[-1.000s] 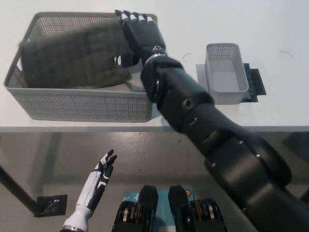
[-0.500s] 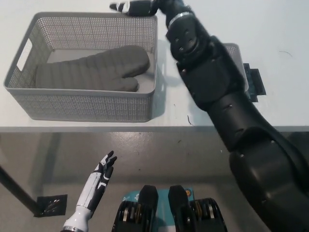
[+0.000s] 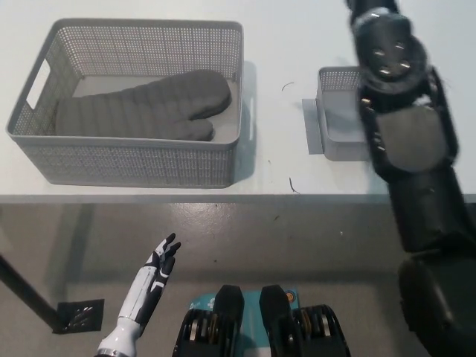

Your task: Usethe right hand to pick up a oven gloves on top of a leveled container and place it into another larger container on the left side

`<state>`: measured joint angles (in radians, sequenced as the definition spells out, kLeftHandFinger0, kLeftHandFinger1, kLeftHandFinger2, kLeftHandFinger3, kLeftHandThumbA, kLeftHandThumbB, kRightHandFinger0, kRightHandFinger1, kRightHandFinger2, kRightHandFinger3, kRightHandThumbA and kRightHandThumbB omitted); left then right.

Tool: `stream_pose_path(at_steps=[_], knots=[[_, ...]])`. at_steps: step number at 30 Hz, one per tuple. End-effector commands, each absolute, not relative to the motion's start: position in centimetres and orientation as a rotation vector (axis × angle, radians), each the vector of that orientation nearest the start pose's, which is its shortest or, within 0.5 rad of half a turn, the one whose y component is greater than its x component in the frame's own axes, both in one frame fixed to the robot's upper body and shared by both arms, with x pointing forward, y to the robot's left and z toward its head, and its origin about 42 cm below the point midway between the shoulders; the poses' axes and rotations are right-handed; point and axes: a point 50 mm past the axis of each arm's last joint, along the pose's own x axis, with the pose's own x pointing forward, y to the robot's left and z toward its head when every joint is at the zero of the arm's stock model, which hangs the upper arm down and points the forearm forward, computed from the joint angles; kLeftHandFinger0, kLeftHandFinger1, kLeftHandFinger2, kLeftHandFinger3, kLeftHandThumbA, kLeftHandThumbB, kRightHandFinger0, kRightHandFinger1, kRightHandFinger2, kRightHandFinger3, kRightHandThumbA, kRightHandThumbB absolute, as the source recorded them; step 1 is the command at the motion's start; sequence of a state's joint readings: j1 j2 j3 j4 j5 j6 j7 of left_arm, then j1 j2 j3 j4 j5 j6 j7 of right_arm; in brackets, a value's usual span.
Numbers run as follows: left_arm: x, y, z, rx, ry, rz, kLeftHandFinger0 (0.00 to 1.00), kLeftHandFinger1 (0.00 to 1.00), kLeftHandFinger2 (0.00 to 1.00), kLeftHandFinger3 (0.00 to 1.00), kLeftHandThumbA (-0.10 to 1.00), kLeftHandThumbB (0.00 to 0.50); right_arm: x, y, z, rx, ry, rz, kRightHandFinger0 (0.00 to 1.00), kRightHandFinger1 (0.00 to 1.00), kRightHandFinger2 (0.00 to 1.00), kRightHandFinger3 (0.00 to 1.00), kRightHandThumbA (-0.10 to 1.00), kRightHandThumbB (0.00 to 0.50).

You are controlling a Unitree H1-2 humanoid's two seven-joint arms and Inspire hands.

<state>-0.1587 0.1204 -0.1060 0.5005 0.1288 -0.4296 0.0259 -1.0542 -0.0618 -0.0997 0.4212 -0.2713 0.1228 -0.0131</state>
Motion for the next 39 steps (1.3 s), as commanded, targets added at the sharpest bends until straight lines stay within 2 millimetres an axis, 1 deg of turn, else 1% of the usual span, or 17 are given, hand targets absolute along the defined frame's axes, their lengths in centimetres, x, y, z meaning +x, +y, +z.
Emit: stream_pose_path(at_steps=[1,3,5,6,7,8,10,12,13,14,18,21,22,24,26,29,39], knots=[[33.3,22.5,5.4,0.301,-0.183,-0.173,1.0,1.0,0.96,1.0,1.0,0.462,28.9,-27.5,55.0,-0.187,-1.373,0.123,1.0,1.0,1.0,1.0,1.0,0.335],[33.3,22.4,5.3,0.288,-0.179,-0.169,1.0,1.0,0.96,1.0,1.0,0.456,28.2,-28.3,53.0,-0.233,-1.347,0.119,1.0,1.0,1.0,1.0,1.0,0.315],[33.4,22.4,5.2,0.273,-0.172,-0.164,1.0,1.0,0.95,1.0,1.0,0.457,27.4,-28.9,50.7,-0.276,-1.301,0.087,1.0,1.0,1.0,1.0,1.0,0.322],[33.6,22.3,5.3,0.27,-0.173,-0.16,1.0,1.0,0.96,1.0,1.0,0.461,27.3,-29.5,47.9,-0.256,-1.247,0.09,1.0,1.0,1.0,1.0,1.0,0.309],[33.6,22.3,5.3,0.275,-0.175,-0.157,1.0,1.0,0.96,1.0,1.0,0.461,27.2,-29.8,46.6,-0.25,-1.213,0.085,1.0,1.0,1.0,1.0,1.0,0.309],[33.7,22.3,5.4,0.278,-0.177,-0.157,1.0,1.0,0.96,1.0,1.0,0.461,27.1,-30.1,44.6,-0.234,-1.144,0.097,1.0,1.0,1.0,1.0,1.0,0.333],[33.7,22.4,5.4,0.279,-0.179,-0.154,1.0,1.0,0.97,1.0,1.0,0.459,26.8,-30.3,42.0,-0.21,-1.076,0.122,1.0,1.0,1.0,1.0,1.0,0.321],[33.9,22.3,5.5,0.274,-0.18,-0.152,1.0,1.0,0.97,1.0,1.0,0.455,26.5,-30.1,38.4,-0.2,-0.985,0.119,1.0,1.0,1.0,1.0,1.0,0.288],[34.1,22.1,5.6,0.272,-0.182,-0.153,1.0,1.0,0.97,1.0,1.0,0.45,26.4,-29.8,36.8,-0.189,-0.932,0.123,1.0,1.0,1.0,1.0,1.0,0.289],[34.2,22.1,5.7,0.273,-0.185,-0.151,1.0,1.0,0.96,1.0,1.0,0.447,26.4,-29.4,35.5,-0.179,-0.881,0.134,1.0,1.0,1.0,1.0,1.0,0.301],[34.3,22.1,5.8,0.284,-0.191,-0.153,1.0,1.0,0.96,1.0,1.0,0.458,26.7,-28.4,31.4,-0.143,-0.755,0.168,1.0,1.0,1.0,1.0,1.0,0.292],[34.5,22.1,5.9,0.275,-0.192,-0.154,1.0,1.0,0.96,1.0,1.0,0.459,26.7,-27.4,27.7,-0.142,-0.661,0.196,1.0,1.0,1.0,1.0,1.0,0.259],[34.5,22.1,5.9,0.272,-0.191,-0.154,1.0,1.0,0.96,1.0,1.0,0.457,26.6,-27.3,27.4,-0.141,-0.652,0.204,1.0,1.0,1.0,1.0,1.0,0.26],[34.5,22.2,5.9,0.268,-0.191,-0.154,1.0,1.0,0.96,1.0,1.0,0.452,26.6,-26.3,24.9,-0.159,-0.572,0.248,1.0,1.0,1.0,1.0,1.0,0.199],[34.5,22.2,6.0,0.269,-0.194,-0.153,1.0,1.0,0.96,1.0,1.0,0.446,26.9,-25.5,23.6,-0.164,-0.534,0.268,1.0,1.0,1.0,1.0,1.0,0.186],[34.3,22.2,5.8,0.28,-0.19,-0.155,1.0,1.0,0.97,1.0,1.0,0.453,27.6,-24.7,21.5,-0.11,-0.415,0.309,1.0,1.0,1.0,1.0,1.0,0.122],[34.4,22.2,6.0,0.272,-0.194,-0.154,1.0,1.0,0.99,1.0,1.0,0.465,29.7,-21.9,16.8,-0.015,-0.219,0.364,1.0,1.0,1.0,1.0,1.0,0.05]])
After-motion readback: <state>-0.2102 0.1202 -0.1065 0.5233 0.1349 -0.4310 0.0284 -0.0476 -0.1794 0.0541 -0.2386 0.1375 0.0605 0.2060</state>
